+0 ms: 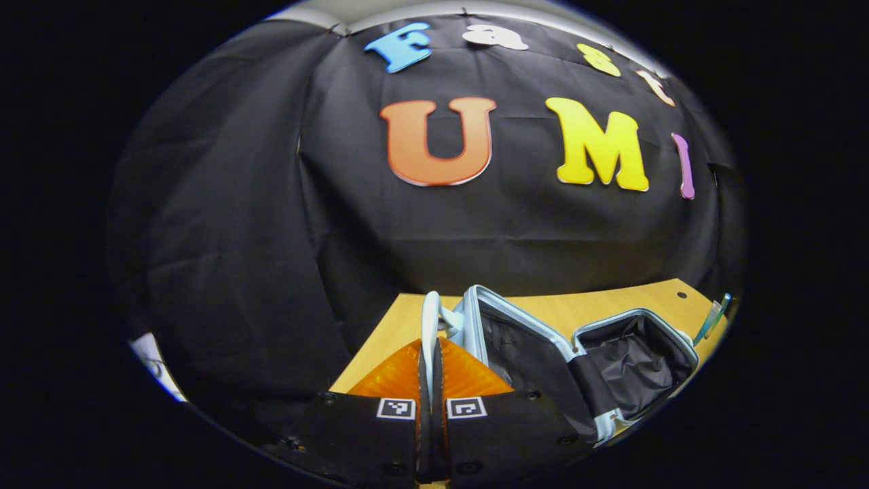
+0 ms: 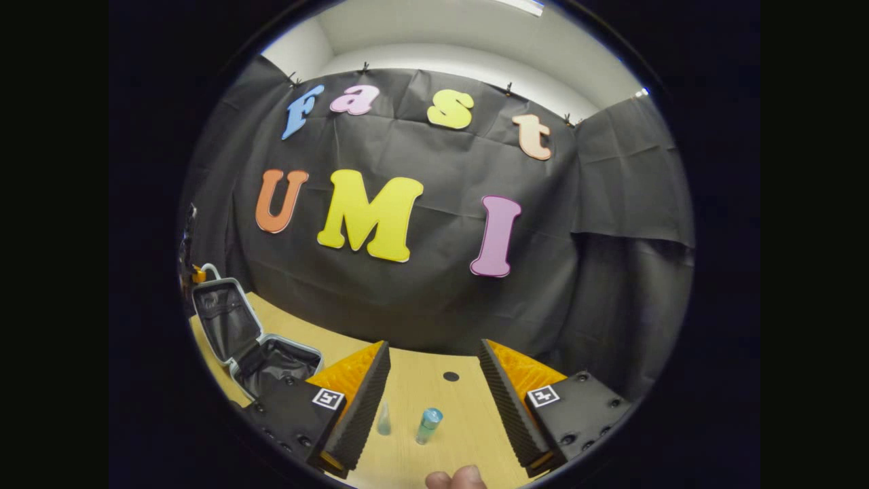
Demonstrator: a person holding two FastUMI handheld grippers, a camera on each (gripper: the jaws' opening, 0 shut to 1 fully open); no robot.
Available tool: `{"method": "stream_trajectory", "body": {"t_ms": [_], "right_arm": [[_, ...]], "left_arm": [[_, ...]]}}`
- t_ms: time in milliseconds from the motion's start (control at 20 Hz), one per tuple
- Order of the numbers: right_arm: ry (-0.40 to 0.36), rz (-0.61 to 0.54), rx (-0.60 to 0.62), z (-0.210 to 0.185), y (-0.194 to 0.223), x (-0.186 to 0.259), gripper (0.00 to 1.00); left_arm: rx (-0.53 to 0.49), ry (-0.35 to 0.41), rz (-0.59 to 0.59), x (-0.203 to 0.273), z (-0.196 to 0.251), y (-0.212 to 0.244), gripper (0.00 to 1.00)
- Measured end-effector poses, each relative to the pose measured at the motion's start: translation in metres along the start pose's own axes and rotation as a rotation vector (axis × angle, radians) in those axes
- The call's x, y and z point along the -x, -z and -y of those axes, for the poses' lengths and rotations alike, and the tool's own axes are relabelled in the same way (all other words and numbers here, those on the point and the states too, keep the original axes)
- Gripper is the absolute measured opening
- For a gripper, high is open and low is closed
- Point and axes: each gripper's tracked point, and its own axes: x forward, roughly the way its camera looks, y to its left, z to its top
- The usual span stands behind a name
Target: First open the suitcase, pack the skin care products into it, and then close the suitcase.
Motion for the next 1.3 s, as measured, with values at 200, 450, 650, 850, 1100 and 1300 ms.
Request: {"method": "stream_trajectory", "body": {"t_ms": [200, 450, 650, 850, 1100, 1300], "right_arm": [[-0.008, -0.047, 0.043, -0.016, 0.01, -0.002, 0.79], [-0.024, -0.053, 0.081, -0.03, 0.01, -0.004, 0.79], [-0.026, -0.058, 0.09, -0.031, 0.009, -0.004, 0.79], [-0.028, -0.067, 0.081, -0.028, 0.015, -0.003, 0.79], [-0.026, -0.094, 0.022, -0.017, 0.028, -0.005, 0.8], [-0.003, -0.078, -0.037, 0.006, 0.03, -0.007, 0.8]], "left_arm": [[0.154, 0.023, -0.071, -0.033, -0.024, 0.067, 0.03], [0.247, 0.039, -0.159, -0.051, -0.029, 0.114, 0.03], [0.285, 0.04, -0.163, -0.054, -0.033, 0.119, 0.07], [0.292, -0.015, -0.148, -0.044, -0.044, 0.111, 0.27], [0.193, -0.045, 0.016, 0.003, -0.025, 0.03, 0.97], [0.1, -0.021, 0.207, 0.057, 0.053, -0.07, 0.98]]}}
